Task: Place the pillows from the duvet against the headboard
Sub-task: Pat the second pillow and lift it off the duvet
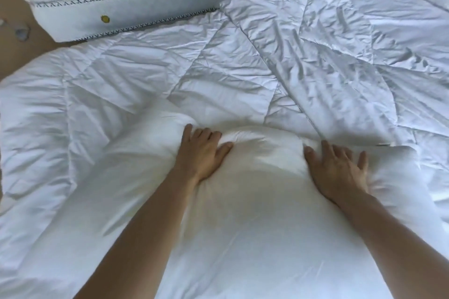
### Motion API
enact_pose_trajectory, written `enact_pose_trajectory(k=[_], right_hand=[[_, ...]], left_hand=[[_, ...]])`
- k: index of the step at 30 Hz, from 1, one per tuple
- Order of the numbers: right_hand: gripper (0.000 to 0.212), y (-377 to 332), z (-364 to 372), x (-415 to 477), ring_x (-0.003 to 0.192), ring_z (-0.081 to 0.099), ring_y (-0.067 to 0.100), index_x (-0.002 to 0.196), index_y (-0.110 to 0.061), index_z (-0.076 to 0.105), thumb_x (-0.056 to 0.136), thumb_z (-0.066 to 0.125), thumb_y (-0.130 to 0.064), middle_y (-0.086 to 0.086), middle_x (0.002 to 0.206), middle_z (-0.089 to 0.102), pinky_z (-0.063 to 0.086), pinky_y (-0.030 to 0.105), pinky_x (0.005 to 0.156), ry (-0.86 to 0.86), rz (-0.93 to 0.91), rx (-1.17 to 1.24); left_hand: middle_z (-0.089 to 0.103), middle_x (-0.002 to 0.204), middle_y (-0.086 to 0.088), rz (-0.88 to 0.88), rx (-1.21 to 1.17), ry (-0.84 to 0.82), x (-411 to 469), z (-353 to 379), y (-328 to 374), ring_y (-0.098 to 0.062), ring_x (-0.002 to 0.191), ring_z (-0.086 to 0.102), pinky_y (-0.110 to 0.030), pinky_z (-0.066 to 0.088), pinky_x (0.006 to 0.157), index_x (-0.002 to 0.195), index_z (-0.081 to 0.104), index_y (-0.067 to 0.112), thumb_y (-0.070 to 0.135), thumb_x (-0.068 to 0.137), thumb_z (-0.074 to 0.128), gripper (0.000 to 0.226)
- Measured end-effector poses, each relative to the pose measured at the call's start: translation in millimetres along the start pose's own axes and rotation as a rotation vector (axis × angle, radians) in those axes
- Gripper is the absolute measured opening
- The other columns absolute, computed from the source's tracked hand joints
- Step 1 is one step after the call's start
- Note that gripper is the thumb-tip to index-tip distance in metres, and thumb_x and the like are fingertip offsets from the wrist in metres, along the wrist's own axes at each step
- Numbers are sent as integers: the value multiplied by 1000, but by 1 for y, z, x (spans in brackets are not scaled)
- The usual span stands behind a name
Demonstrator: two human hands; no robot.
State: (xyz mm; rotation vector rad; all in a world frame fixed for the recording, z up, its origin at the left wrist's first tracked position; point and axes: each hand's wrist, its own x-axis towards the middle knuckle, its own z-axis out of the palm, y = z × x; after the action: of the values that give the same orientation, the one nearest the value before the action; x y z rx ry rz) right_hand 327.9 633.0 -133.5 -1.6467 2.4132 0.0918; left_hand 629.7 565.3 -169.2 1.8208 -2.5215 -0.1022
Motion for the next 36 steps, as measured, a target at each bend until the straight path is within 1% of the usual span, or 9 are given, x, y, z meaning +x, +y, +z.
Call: enact_pose_trajectory(k=[4,7,11,15,18,22,25,29,36], right_hand=[[47,-1,8,-14,119,54,40,115,-10,63,102,31,-41,22,115,65,21,55,116,207,-36,13],[36,5,-5,-28,93,61,44,89,-7,66,92,39,-28,23,89,67,39,52,96,393,-50,120],[18,17,-34,-77,78,59,43,82,-9,64,91,53,-19,18,76,63,41,49,82,555,-129,171],[12,23,-83,-145,80,59,39,82,-12,65,88,55,-16,11,77,65,38,46,85,618,-187,220],[12,28,-131,-205,80,59,38,83,-11,66,86,55,-13,9,79,64,40,49,89,644,-301,205],[9,46,-168,-301,112,55,37,83,-7,66,81,59,-14,17,119,64,33,54,103,582,-456,147],[22,59,-163,-350,130,50,32,91,-9,68,82,53,-22,16,135,61,24,59,113,421,-532,77],[36,55,-155,-381,108,65,33,97,-11,69,89,44,-35,10,113,71,31,56,108,287,-515,56],[46,56,-166,-393,109,62,36,114,-11,68,87,50,-45,10,120,67,45,47,90,279,-446,63]], left_hand=[[64,87,-9,27,62,244,-17,-4,3,-34,85,59,-47,40,89,96,68,14,50,96,46,42],[62,87,-6,32,102,273,-34,-24,9,-32,86,57,-46,41,83,96,67,16,46,93,49,35],[61,89,-1,82,67,286,-71,-67,8,-28,85,57,-45,40,81,103,64,19,43,90,49,31],[70,85,1,85,116,140,-121,-142,7,-27,82,62,-42,30,83,98,69,22,48,88,48,35],[73,95,0,219,127,-64,-158,-210,12,-26,100,61,-41,21,95,96,74,22,51,89,50,39],[54,83,6,441,67,-270,-228,-268,-3,-20,93,57,-34,34,96,68,66,22,62,94,40,55],[60,107,1,325,28,-532,-272,-282,-23,-22,108,57,-41,42,95,96,64,23,55,104,28,49],[61,132,1,306,191,-437,-309,-275,-50,-26,122,56,-44,39,100,132,54,22,63,89,19,69],[63,112,-2,339,206,-93,-336,-261,-76,-26,107,61,-41,46,86,104,69,18,49,83,49,42]])
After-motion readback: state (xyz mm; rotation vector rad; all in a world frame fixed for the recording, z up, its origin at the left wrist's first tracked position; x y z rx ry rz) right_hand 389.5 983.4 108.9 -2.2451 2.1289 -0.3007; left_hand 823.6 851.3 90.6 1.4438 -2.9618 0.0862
